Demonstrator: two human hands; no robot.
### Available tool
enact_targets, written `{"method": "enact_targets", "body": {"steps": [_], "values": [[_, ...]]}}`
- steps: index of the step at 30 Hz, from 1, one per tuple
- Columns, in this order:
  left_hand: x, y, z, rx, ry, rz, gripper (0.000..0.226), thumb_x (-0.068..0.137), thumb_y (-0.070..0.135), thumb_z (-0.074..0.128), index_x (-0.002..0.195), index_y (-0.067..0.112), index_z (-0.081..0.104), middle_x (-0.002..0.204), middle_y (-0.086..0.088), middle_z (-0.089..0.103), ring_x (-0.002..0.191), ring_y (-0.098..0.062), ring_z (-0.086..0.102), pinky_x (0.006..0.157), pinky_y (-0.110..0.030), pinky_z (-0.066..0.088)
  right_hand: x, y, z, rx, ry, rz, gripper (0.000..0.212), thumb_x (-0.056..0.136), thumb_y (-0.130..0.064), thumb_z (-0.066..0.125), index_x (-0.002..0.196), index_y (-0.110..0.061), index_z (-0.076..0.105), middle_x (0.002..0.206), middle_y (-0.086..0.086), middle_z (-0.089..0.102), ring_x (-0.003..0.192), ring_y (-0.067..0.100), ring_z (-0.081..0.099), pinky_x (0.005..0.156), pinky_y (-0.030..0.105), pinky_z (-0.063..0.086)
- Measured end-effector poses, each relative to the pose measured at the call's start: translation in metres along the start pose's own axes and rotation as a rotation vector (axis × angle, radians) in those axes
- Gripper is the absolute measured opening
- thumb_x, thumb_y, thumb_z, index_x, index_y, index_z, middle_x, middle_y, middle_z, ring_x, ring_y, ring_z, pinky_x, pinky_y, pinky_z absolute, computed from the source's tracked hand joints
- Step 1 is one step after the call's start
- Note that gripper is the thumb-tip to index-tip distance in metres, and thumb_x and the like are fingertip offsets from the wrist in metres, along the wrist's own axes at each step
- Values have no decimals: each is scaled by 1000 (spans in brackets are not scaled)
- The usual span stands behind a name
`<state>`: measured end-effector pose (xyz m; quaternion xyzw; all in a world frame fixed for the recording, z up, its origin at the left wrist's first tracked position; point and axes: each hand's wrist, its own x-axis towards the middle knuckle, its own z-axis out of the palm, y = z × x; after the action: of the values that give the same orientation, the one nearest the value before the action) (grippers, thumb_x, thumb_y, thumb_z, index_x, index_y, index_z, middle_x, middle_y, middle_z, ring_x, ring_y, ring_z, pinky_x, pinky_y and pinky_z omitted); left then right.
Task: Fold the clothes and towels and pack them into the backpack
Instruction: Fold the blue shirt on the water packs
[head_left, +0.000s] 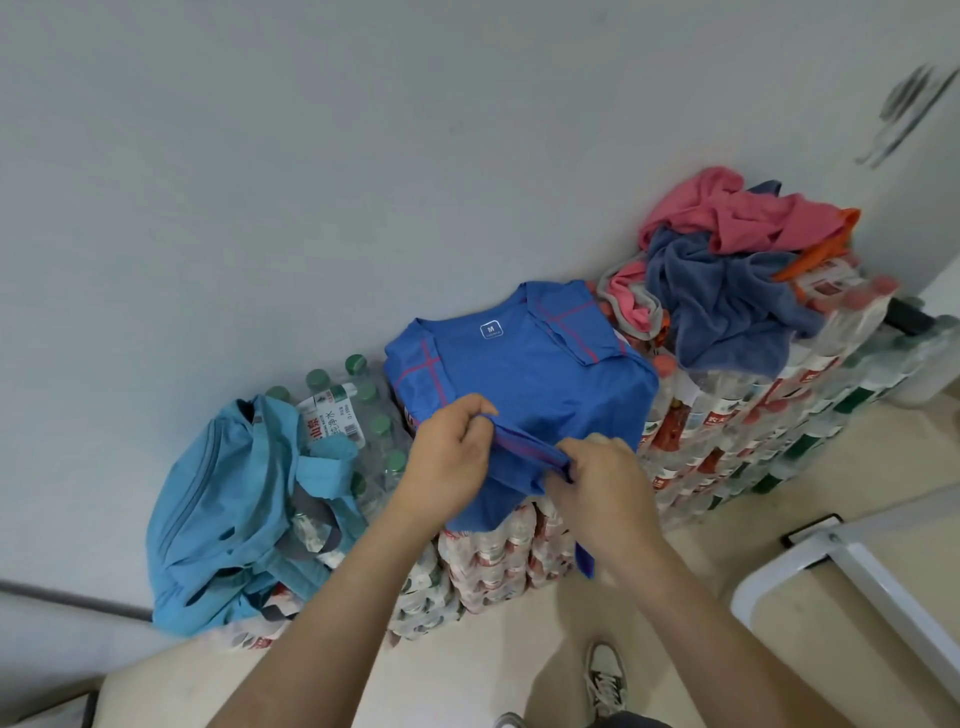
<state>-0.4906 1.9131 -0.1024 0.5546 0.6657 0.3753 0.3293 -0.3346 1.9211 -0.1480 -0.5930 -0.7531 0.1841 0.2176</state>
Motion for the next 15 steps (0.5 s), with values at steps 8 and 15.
{"method": "enact_targets", "body": {"steps": [8,15], "values": [[19,-6,-36,-279,85,-118,31,96,7,32,77,14,55,53,17,53,49,-1,45,46,-15,35,28,69,-30,-157,-77,205,16,82,-15,61,79,-14,46,75,4,53,74,28,50,63,37,41],[30,-19,-41,-407,105,-182,31,97,10,34,73,13,54,58,6,58,60,-13,52,56,-27,40,57,95,-67,405,-130,354,17,90,4,45,95,-8,56,79,9,56,62,18,50,53,30,39]]}}
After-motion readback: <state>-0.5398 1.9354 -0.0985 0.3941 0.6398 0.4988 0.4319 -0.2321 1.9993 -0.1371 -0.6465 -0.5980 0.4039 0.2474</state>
